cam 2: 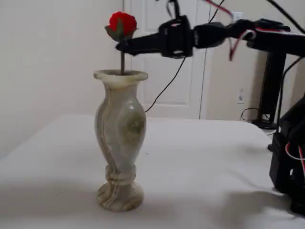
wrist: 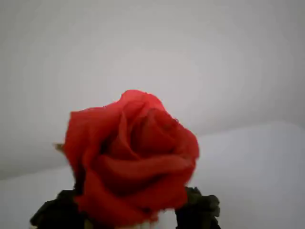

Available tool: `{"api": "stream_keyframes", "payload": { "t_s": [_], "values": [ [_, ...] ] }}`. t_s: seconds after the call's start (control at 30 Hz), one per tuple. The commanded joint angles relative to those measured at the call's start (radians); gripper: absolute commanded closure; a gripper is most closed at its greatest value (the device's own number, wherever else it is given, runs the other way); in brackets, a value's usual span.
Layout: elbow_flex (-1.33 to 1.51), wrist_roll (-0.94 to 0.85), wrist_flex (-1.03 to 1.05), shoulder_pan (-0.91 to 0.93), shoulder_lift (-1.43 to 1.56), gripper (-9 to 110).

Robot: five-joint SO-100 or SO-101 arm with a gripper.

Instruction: Pick up rose from vase and place it onto the table

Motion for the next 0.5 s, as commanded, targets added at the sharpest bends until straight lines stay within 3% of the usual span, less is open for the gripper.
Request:
{"api": "stream_keyframes", "payload": {
  "t_s": [0.0, 0.17, 0.47],
  "values": [
    [-0.094, -0.025, -0.066, 0.017, -0.049, 82],
    [-0.095, -0.057, -0.086, 0.018, -0.063, 101],
    [-0.23, -0.19, 0.0, 0.035, 0.021, 102]
  ]
}}
